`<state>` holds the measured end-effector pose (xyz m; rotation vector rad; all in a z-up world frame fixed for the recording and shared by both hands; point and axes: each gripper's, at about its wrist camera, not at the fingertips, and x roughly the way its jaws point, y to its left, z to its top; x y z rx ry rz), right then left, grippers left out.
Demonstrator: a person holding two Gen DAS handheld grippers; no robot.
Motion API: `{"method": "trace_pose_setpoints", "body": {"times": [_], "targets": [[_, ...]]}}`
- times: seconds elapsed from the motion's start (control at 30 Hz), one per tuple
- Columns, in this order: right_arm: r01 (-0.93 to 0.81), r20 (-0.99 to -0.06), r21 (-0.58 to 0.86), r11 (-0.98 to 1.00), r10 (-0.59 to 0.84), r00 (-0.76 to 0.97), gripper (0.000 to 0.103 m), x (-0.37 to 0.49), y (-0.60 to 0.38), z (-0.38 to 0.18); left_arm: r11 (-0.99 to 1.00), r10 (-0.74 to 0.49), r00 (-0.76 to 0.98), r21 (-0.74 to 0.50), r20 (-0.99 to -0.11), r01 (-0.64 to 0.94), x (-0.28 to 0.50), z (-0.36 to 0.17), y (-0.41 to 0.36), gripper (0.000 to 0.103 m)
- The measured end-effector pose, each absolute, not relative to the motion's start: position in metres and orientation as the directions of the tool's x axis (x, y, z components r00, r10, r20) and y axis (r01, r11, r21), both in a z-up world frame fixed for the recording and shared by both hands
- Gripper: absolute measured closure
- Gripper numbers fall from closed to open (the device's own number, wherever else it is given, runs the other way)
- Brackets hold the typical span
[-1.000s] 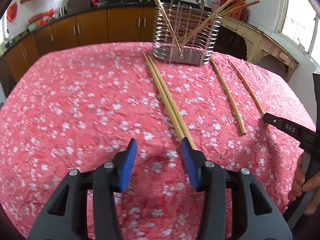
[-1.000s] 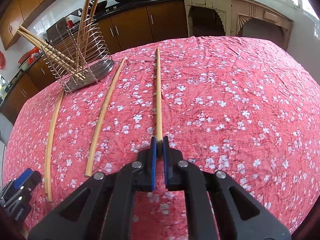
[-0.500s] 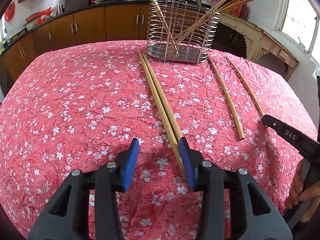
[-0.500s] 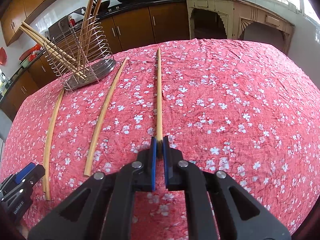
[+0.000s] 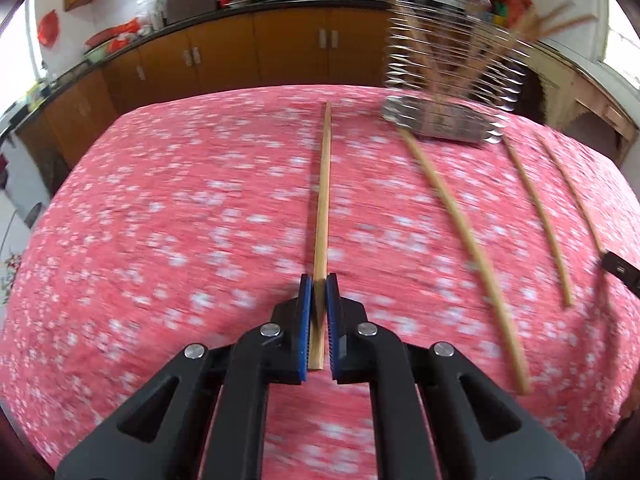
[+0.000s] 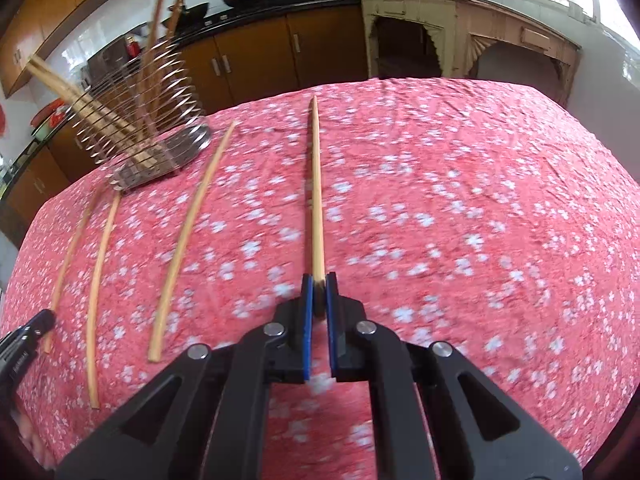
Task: Organize utensils
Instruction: 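Close the right tool on a chopstick while the left tool grasps another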
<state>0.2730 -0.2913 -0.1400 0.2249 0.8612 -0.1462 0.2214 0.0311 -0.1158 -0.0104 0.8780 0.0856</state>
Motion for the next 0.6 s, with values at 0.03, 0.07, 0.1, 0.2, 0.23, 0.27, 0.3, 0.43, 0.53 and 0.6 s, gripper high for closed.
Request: {"method": "trace_pose_setpoints", "body": {"times": [0.03,0.07,0.1,0.2,0.23,0.27,0.3,0.43,0.53,0.6], "targets": [[0.236,-0.765,0.134,0.962,-0.050,0.642,0.096,0.273,-0.297,-0.140,0.996,0.079,0.634,0.029,-0.769,-0.088,0.224,-0.116,0.037,0.095],[0.254,-0.766,0.135,0.958,-0.062,0.639,0.096,0.274,-0.304,-0.140,0.994,0.091,0.633,0.034,-0.768,-0.102,0.225,-0.117,0.046,0.095],[0.277,-0.768,0.135,0.951,-0.076,0.636,0.096,0.275,-0.313,-0.140,0.994,0.093,0.633,0.033,-0.769,-0.106,0.227,-0.116,0.052,0.095],[0.311,-0.771,0.136,0.941,-0.096,0.630,0.096,0.275,-0.328,-0.141,0.998,0.045,0.640,0.003,-0.767,-0.067,0.232,-0.116,0.065,0.095],[0.311,-0.771,0.138,0.940,-0.096,0.630,0.096,0.275,-0.330,-0.141,0.998,0.021,0.642,-0.020,-0.766,-0.056,0.231,-0.116,0.068,0.095],[0.309,-0.771,0.140,0.941,-0.092,0.630,0.096,0.275,-0.332,-0.141,0.998,0.005,0.646,-0.040,-0.763,-0.054,0.231,-0.115,0.072,0.095],[0.306,-0.773,0.140,0.942,-0.089,0.629,0.095,0.274,-0.332,-0.141,0.997,-0.011,0.651,-0.059,-0.759,-0.052,0.228,-0.114,0.075,0.095],[0.300,-0.775,0.147,0.942,-0.079,0.627,0.093,0.268,-0.333,-0.140,0.995,-0.049,0.677,-0.097,-0.735,-0.032,0.213,-0.108,0.077,0.073],[0.293,-0.769,0.130,0.947,-0.090,0.633,0.092,0.261,-0.330,-0.141,0.996,-0.048,0.691,-0.083,-0.721,-0.017,0.200,-0.105,0.072,0.060],[0.290,-0.763,0.110,0.951,-0.106,0.638,0.092,0.261,-0.326,-0.142,0.998,-0.037,0.695,-0.057,-0.718,-0.007,0.196,-0.105,0.067,0.060]]}}
